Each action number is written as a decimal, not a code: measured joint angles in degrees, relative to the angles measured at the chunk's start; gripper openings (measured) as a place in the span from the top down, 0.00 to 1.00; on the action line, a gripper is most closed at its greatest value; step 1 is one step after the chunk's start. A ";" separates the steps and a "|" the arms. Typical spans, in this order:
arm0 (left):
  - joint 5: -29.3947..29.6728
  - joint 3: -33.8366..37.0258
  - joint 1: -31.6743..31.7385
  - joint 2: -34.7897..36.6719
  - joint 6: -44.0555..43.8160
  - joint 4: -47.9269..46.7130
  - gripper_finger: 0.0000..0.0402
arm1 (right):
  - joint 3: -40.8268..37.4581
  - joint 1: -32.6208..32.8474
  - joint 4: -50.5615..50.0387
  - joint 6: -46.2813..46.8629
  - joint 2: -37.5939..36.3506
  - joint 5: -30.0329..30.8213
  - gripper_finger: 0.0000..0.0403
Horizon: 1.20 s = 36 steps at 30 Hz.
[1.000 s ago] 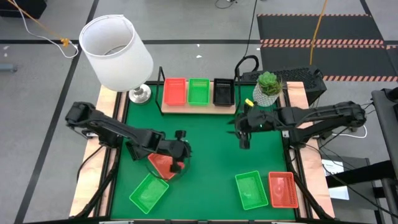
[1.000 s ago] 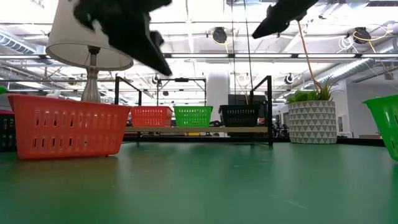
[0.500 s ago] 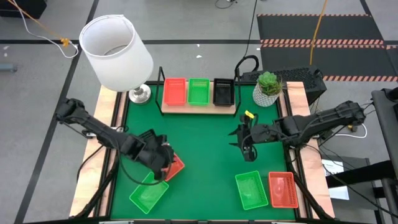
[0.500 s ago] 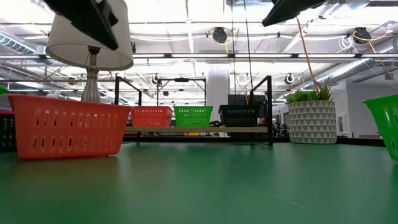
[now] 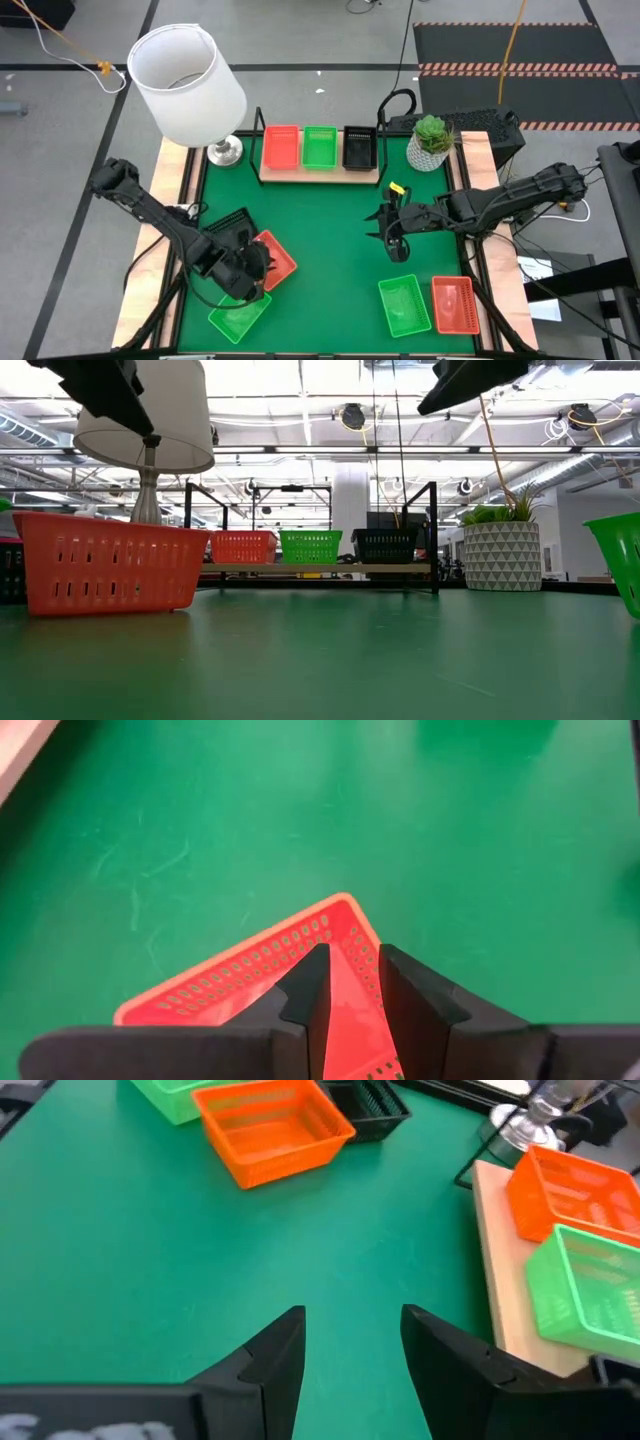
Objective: Stack baskets on shelf by color
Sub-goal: Stack the left green bin on the green bin on the shelf
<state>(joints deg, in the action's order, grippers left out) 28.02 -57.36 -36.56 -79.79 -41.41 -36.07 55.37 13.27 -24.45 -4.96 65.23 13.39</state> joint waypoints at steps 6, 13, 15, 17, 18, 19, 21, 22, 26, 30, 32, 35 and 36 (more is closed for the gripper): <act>0.87 0.00 -2.08 -3.30 -5.33 0.15 0.73 | -0.68 -0.05 1.28 -1.75 0.00 0.05 0.60; 1.02 0.00 -2.49 -5.40 -12.76 -4.39 0.59 | -0.68 -0.03 2.40 -3.07 0.00 0.02 0.60; 0.98 0.00 -2.57 -5.40 -15.00 -7.01 0.57 | -0.68 -0.03 2.51 -3.23 0.00 0.02 0.60; 0.98 0.00 -3.08 -5.40 -17.21 -10.27 0.56 | -0.68 -0.03 2.59 -3.25 0.00 0.01 0.60; 0.86 0.00 -3.46 -5.40 -18.17 -11.98 0.56 | -0.68 -0.03 2.56 -3.24 0.00 0.01 0.60; 0.63 0.00 -3.83 -5.40 -19.09 -13.73 0.56 | -0.68 -0.03 2.55 -3.25 0.00 0.02 0.60; 0.61 0.00 -4.67 -5.40 -21.38 -17.10 0.57 | -0.68 -0.03 2.35 -3.24 0.00 0.02 0.60; 0.58 0.00 -5.01 -5.40 -22.76 -18.59 0.58 | -0.68 -0.03 2.36 -3.23 0.00 0.02 0.60; 0.44 0.00 -6.74 -5.40 -25.68 -20.85 0.62 | -0.68 -0.03 2.36 -3.25 0.00 0.02 0.60; -2.28 0.00 -9.47 -5.40 -25.38 -18.48 0.65 | -0.68 -0.03 2.34 -3.25 0.00 0.02 0.60; -5.06 0.00 -10.72 -5.40 -25.40 -16.53 0.66 | -0.68 -0.03 2.36 -3.25 0.00 0.01 0.60; -8.74 0.00 -12.90 -5.40 -24.33 -11.44 0.69 | -0.68 -0.03 2.34 -3.28 0.00 0.02 0.60; -8.98 0.00 -13.80 -5.40 -22.93 -8.78 0.70 | -0.68 -0.03 2.36 -3.32 0.00 0.02 0.60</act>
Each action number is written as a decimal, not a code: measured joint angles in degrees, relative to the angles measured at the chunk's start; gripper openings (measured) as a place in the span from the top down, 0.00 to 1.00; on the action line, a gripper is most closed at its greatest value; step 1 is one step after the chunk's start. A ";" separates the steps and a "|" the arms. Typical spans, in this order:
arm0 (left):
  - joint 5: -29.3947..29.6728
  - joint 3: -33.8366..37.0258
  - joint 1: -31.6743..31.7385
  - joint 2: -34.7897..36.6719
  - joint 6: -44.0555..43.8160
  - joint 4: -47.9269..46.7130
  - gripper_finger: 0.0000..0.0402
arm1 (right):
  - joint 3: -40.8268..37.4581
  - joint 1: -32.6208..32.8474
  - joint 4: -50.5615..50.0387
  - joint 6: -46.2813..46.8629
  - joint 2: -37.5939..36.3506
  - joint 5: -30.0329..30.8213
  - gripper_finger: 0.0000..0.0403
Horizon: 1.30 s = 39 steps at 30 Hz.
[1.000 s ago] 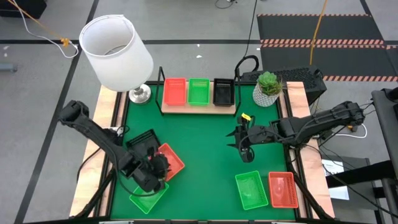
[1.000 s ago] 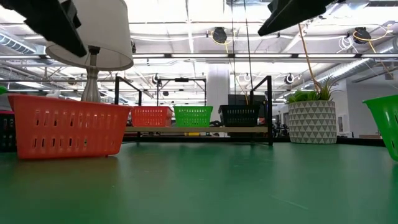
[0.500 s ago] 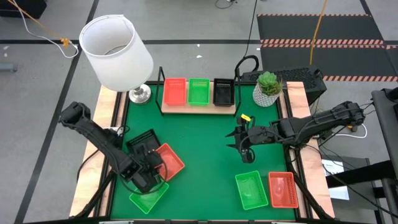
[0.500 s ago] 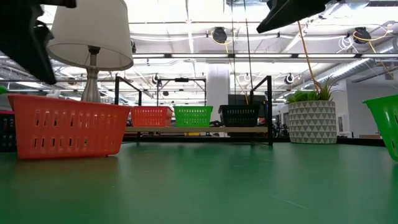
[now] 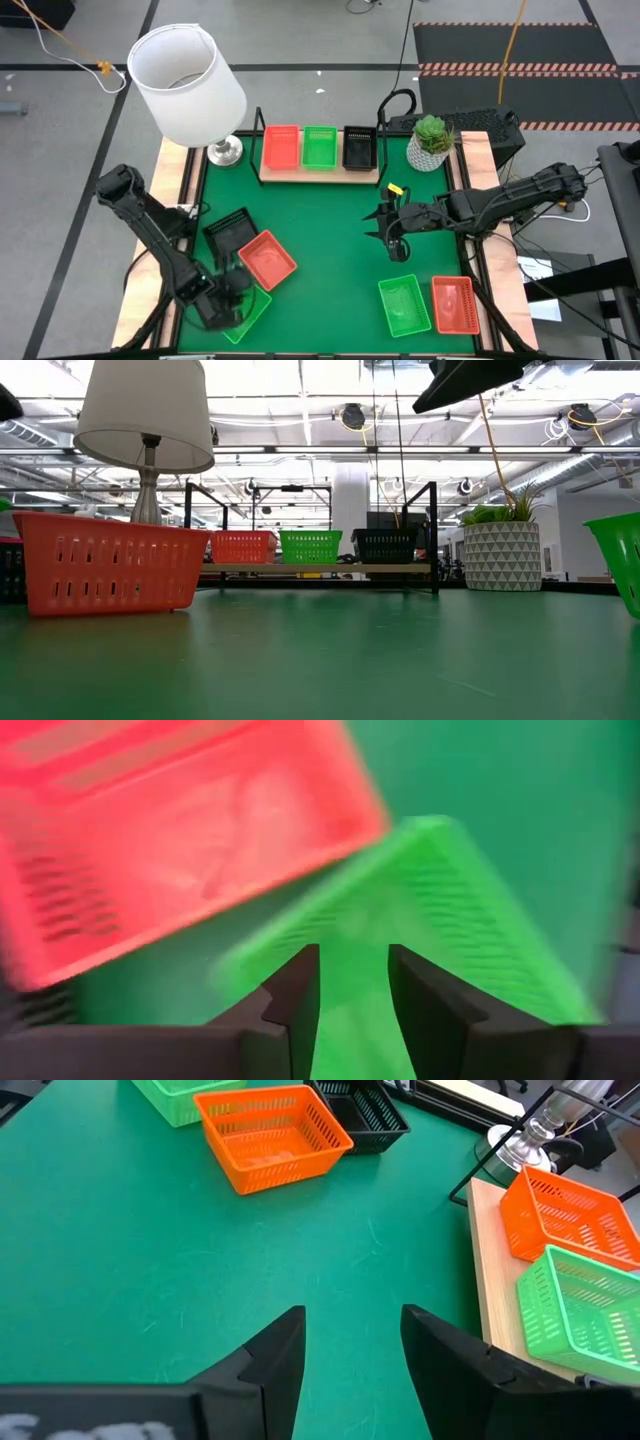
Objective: Stack baskets on shelf by color
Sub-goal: Stack the left green bin on the green bin on the shelf
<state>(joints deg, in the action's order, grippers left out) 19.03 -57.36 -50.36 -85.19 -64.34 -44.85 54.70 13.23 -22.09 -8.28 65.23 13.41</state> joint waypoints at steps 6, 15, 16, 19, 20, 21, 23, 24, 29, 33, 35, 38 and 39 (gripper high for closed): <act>-1.48 -0.10 -3.13 -0.26 10.71 18.74 0.73 | 0.00 0.00 0.01 0.01 0.00 0.00 0.60; -7.88 -0.13 -8.35 -3.52 9.07 19.28 0.73 | 0.00 -0.06 1.10 -0.50 0.00 0.02 0.60; -7.86 -0.13 -8.98 -3.63 8.90 19.59 0.73 | 0.00 -0.09 1.66 -0.56 0.00 0.01 0.60; -8.12 -0.13 -11.25 -3.71 8.50 19.23 0.73 | 0.00 -0.11 2.75 -0.03 0.00 0.02 0.60; -8.12 -0.13 -12.05 -3.72 8.44 19.04 0.73 | 0.00 -0.11 3.19 0.17 0.00 0.02 0.60; -8.08 -0.13 -12.79 -3.72 7.86 18.83 0.73 | 0.00 -0.11 3.54 0.46 0.00 0.02 0.60; -8.07 -0.15 -14.04 -4.27 7.23 18.63 0.73 | 0.00 -0.10 3.87 0.69 0.00 0.00 0.60; -8.02 -0.15 -14.58 -4.62 7.29 17.95 0.73 | 0.00 -0.06 3.89 0.71 0.00 0.02 0.60; -6.52 -0.15 -16.43 -6.68 7.62 12.99 0.73 | 0.00 -0.02 3.87 0.71 0.00 0.00 0.60; -5.73 -0.15 -16.93 -8.72 9.81 12.21 0.73 | 0.00 -0.04 3.87 0.71 0.00 0.02 0.60; -5.75 -0.15 -16.97 -9.30 11.25 13.26 0.73 | 0.00 -0.02 3.85 0.71 0.00 0.02 0.60; -5.56 -0.22 -16.80 -8.95 13.53 16.32 0.73 | 0.00 -0.02 3.85 0.67 0.00 0.02 0.60; -4.71 -0.59 -16.65 -8.72 14.14 16.57 0.73 | 0.00 -0.02 3.83 0.67 0.00 0.00 0.60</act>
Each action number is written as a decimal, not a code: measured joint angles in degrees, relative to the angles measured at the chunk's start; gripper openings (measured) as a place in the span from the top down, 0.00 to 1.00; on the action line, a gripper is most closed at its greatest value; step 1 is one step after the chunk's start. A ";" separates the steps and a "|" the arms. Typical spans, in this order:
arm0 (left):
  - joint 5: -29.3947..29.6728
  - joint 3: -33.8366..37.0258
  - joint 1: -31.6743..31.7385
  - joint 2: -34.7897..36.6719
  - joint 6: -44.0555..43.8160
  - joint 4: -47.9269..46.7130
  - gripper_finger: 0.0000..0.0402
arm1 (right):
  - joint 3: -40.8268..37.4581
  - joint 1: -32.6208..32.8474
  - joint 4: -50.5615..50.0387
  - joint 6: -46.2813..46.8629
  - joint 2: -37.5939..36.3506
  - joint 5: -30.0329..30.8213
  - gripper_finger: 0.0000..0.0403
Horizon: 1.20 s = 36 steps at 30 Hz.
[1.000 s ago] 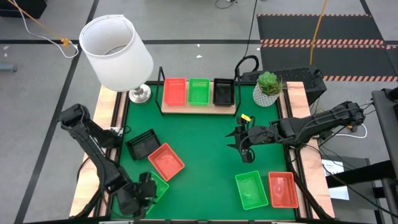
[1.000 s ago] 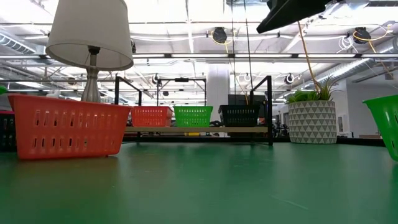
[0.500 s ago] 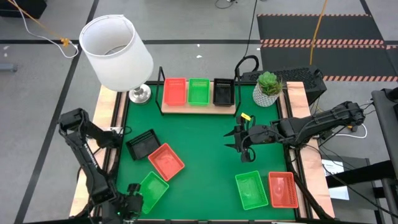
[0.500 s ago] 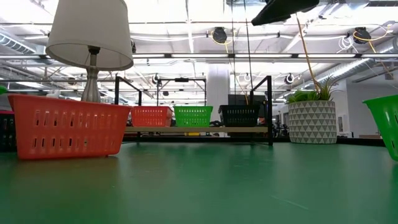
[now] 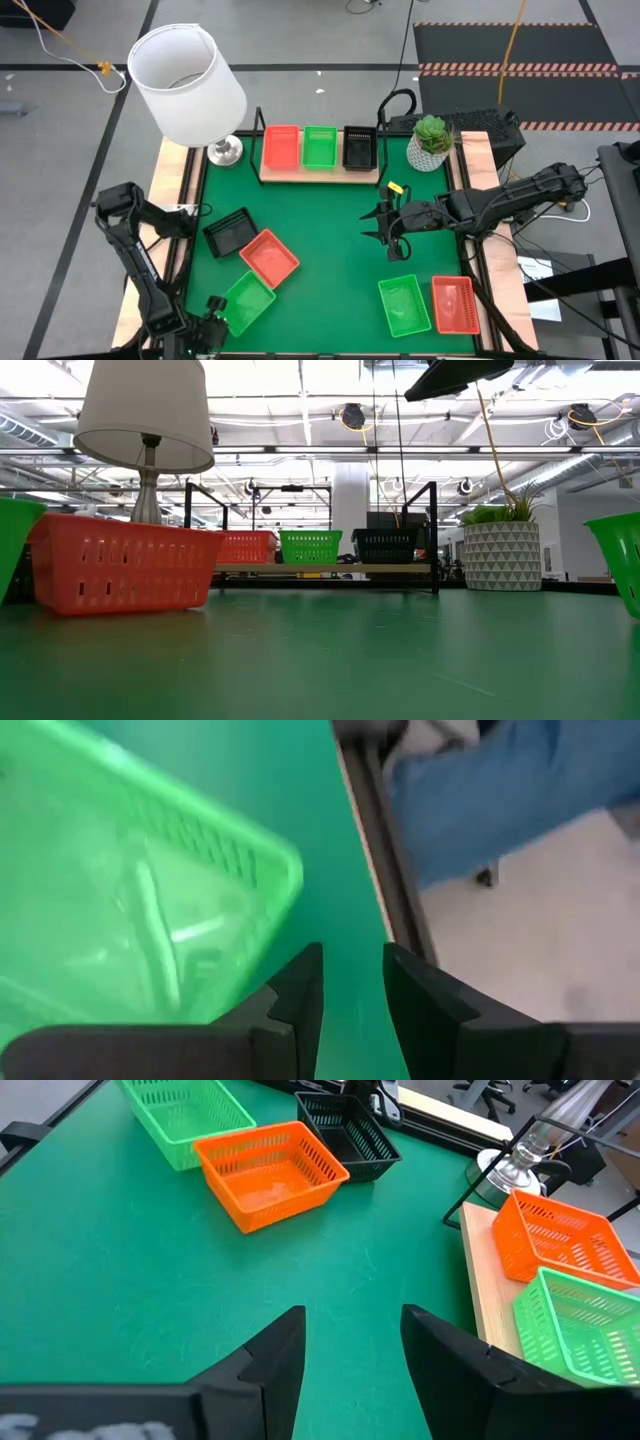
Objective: Stack baskets on shelf by color
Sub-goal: Stack the left green bin on the green bin on the shelf
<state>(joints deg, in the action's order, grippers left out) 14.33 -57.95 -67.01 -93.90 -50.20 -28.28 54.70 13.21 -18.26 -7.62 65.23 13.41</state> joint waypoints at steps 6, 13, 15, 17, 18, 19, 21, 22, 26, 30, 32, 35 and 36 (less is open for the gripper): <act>7.83 -4.47 0.61 0.28 1.56 -6.37 0.73 | 0.00 -0.02 -0.02 -0.48 0.00 0.02 0.60; 5.71 -3.00 0.79 -1.30 -10.99 -14.06 0.67 | 0.00 -0.02 -0.02 -0.57 0.00 0.02 0.60; 4.90 -2.97 -0.06 -2.09 -8.49 -13.77 0.63 | 0.00 -0.02 -0.11 -0.56 0.00 0.01 0.60; 4.78 -2.99 -0.72 -2.43 -5.00 -12.77 0.59 | 0.00 -0.01 -0.25 -0.57 0.00 0.00 0.60; 4.75 -2.99 -0.87 -2.52 -3.06 -12.20 0.57 | 0.00 0.00 -0.37 -0.57 0.00 0.00 0.60; 4.79 -2.99 -0.98 -2.56 -1.50 -11.88 0.55 | 0.00 0.00 -0.47 -0.57 0.00 0.00 0.60; 6.35 -3.06 -0.91 -2.48 -0.25 -12.09 0.53 | 0.00 0.00 -0.46 -0.56 0.00 0.00 0.60; 7.51 -3.20 -0.81 -2.47 0.29 -12.18 0.52 | 0.00 0.00 -0.46 -0.57 0.00 0.00 0.60; 8.62 -5.04 -0.06 -2.47 4.59 -12.33 0.52 | 0.00 0.00 -0.46 -0.57 0.00 0.00 0.60; 5.11 -9.12 -0.08 -2.29 9.41 -15.46 0.58 | 0.00 0.00 -0.45 -0.57 0.00 0.00 0.60; 0.44 -11.28 -0.08 -2.26 10.42 -18.98 0.62 | 0.00 0.00 -0.45 -0.57 0.00 0.00 0.60; -5.92 -11.98 -0.13 -2.19 8.01 -23.01 0.67 | 0.00 0.00 -0.44 -0.57 0.00 0.00 0.60; -7.04 -11.77 -0.15 -2.21 7.06 -23.92 0.69 | 0.00 0.00 -0.44 -0.57 0.00 0.00 0.60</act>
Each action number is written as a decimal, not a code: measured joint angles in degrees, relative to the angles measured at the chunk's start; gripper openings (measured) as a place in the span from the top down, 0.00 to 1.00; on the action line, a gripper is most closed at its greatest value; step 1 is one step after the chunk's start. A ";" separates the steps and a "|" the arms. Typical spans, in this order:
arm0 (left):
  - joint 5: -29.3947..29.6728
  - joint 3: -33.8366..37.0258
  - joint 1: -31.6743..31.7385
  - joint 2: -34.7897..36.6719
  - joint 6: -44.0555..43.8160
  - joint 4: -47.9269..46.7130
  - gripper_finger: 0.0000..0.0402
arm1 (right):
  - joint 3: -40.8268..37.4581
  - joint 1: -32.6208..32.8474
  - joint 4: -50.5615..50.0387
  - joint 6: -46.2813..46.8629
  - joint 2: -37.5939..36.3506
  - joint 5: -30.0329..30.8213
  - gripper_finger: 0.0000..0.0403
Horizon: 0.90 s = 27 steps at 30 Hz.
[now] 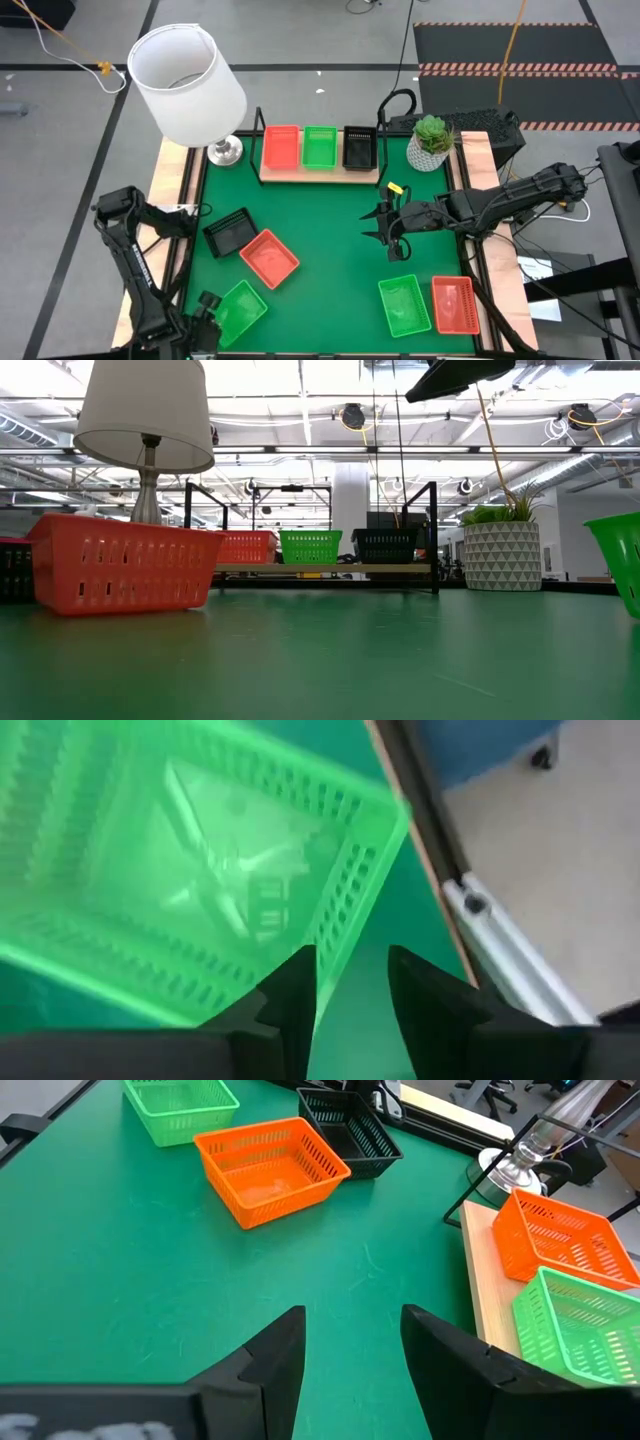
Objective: Stack baskets on shelf by color
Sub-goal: Stack the left green bin on the green bin on the shelf
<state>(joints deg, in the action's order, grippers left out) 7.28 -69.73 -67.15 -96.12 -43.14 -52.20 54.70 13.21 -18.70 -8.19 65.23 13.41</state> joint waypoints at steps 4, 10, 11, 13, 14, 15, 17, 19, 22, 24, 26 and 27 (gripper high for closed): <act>0.31 0.97 -0.09 -0.07 -0.49 -0.49 0.72 | 0.00 0.02 -0.04 -0.21 0.00 -0.02 0.60; 1.83 2.34 -0.04 -0.07 -0.96 0.16 0.72 | 0.00 0.02 -1.13 -0.44 0.00 -0.07 0.60; 1.24 2.94 -0.22 -0.07 -1.10 0.74 0.72 | 0.00 0.00 -1.56 -0.44 0.00 -0.11 0.60; 0.38 3.94 -0.72 -0.07 -0.77 1.80 0.72 | 0.00 0.02 -2.03 -0.46 0.00 -0.11 0.60; 0.29 4.22 -0.91 -0.07 -0.13 2.19 0.72 | 0.00 0.02 -2.45 -0.46 0.00 -0.13 0.60; 0.25 4.27 -0.96 -0.07 0.57 2.58 0.72 | 0.00 0.02 -2.82 -0.46 0.00 -0.13 0.60; 0.65 4.27 -0.86 -0.07 1.07 2.87 0.72 | 0.00 0.01 -2.98 -0.46 0.00 -0.13 0.60; 1.34 4.17 -0.63 -0.07 1.46 2.73 0.72 | 0.00 0.02 -3.01 -0.44 0.00 -0.13 0.60; 2.21 2.82 -0.30 -0.09 2.34 2.52 0.72 | 0.00 0.02 -3.02 -0.46 -0.02 -0.13 0.60; 2.26 1.62 -0.31 -0.09 2.46 1.95 0.72 | 0.00 0.02 -3.00 -0.44 -0.02 -0.13 0.60; 2.24 0.88 -0.41 -0.09 2.50 1.19 0.72 | 0.00 0.02 -2.99 -0.45 -0.02 -0.13 0.60; 2.18 0.87 -0.53 -0.09 2.50 1.19 0.72 | 0.00 0.02 -2.99 -0.44 -0.02 -0.14 0.60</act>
<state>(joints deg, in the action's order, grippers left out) 9.47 -68.86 -67.68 -96.20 -40.64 -51.01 54.70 13.23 -21.69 -8.62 65.21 13.27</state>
